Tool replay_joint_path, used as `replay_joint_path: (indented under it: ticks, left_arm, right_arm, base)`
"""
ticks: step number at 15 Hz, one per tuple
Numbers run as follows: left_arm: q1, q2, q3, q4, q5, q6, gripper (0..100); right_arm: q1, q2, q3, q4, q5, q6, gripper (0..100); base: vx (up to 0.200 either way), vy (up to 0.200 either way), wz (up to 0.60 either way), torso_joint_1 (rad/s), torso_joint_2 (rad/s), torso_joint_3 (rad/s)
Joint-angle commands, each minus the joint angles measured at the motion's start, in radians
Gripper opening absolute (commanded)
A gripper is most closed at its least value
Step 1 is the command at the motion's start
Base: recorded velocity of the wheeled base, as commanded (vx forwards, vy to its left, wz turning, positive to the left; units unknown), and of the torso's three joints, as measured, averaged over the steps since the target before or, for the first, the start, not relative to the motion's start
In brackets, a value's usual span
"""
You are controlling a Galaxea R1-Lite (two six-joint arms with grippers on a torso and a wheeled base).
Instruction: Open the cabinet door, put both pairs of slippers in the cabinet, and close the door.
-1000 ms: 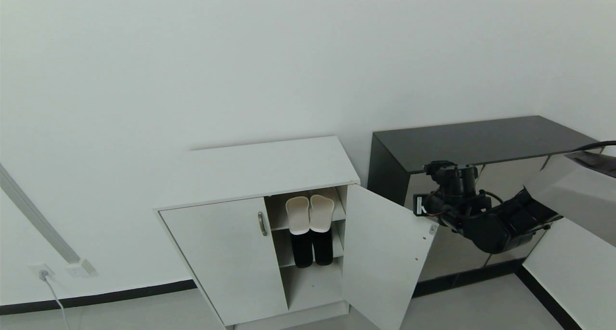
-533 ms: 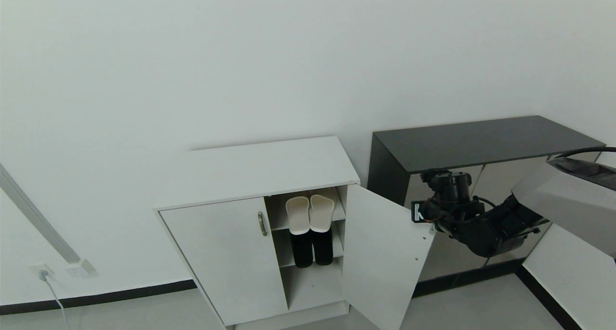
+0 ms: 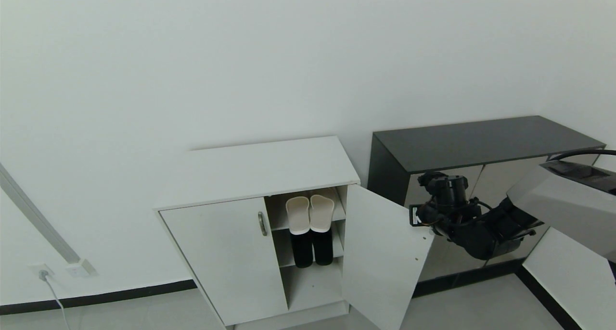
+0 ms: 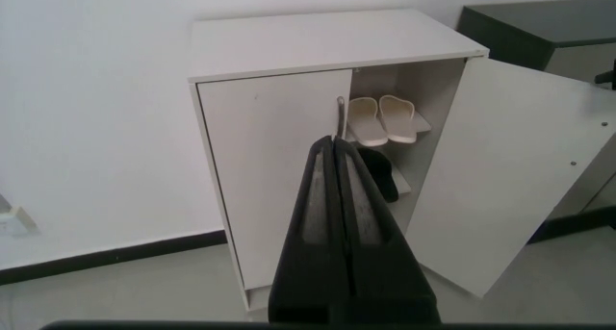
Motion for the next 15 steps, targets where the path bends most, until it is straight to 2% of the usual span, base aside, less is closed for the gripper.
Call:
replay_joint_path:
  ticks: [1, 6, 10, 15]
  left_arm:
    - [0.000, 0.001, 0.000, 0.000, 0.000, 0.000, 0]
    - [0.000, 0.001, 0.000, 0.000, 0.000, 0.000, 0]
    - [0.000, 0.001, 0.000, 0.000, -0.001, 0.000, 0]
    - [0.000, 0.001, 0.000, 0.000, -0.001, 0.000, 0]
  right_arm:
    - [0.013, -0.004, 0.013, 0.000, -0.003, 0.000, 0]
    - [0.073, -0.040, 0.068, -0.003, -0.006, -0.013, 0]
    - [0.225, -0.126, 0.160, -0.007, -0.017, -0.002, 0]
    - [0.342, -0.201, 0.209, -0.007, -0.014, 0.047, 0]
  base:
    - [0.000, 0.000, 0.00, 0.000, 0.00, 0.000]
    - [0.000, 0.000, 0.00, 0.000, 0.00, 0.000]
    - [0.000, 0.000, 0.00, 0.000, 0.00, 0.000]
    - [0.000, 0.000, 0.00, 0.000, 0.00, 0.000]
